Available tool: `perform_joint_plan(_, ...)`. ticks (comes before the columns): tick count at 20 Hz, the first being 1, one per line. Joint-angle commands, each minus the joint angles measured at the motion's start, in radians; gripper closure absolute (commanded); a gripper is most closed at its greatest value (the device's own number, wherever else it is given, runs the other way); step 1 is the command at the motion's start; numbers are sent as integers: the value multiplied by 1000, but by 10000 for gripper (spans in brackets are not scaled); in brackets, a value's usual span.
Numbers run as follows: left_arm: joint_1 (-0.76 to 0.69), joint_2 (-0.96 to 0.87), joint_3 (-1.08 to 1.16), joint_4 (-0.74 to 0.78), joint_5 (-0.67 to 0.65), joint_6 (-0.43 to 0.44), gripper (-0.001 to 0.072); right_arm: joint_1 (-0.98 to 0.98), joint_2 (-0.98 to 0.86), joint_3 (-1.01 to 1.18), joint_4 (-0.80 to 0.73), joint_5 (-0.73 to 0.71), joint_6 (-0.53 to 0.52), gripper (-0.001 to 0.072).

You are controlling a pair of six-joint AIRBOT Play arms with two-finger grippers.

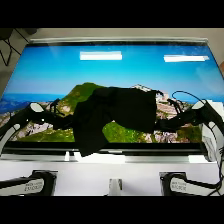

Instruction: Fold the shirts.

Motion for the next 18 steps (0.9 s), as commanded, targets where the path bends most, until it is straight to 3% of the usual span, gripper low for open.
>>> perform_joint_plan(1,-2,48,2,-29,-12,4,674,36,-9,-26,53,-74,-2,113)
perform_joint_plan(3,-2,65,2,-29,-13,4,674,108,-32,-26,54,-100,0,112)
perform_joint_plan(4,-2,73,2,-30,-13,3,674,142,-45,-26,53,-119,16,136)
perform_joint_plan(5,-2,84,2,-30,-13,3,674,168,-55,-26,53,-137,29,205)
perform_joint_plan(6,-2,97,2,-30,-13,3,674,185,-58,-26,53,-152,29,348)
perform_joint_plan(7,-2,113,4,-29,-13,5,674,193,-58,-22,53,-156,27,632)
perform_joint_plan(8,1,131,16,-29,-21,16,675,193,-55,-8,55,-137,22,693)
perform_joint_plan(11,40,225,167,-29,-53,49,678,192,45,128,27,-96,-61,695)
perform_joint_plan(13,83,310,383,-29,-55,57,679,192,164,311,-14,-106,-76,696)
perform_joint_plan(18,183,427,1192,-18,10,53,678,192,488,940,-331,-239,-43,694)
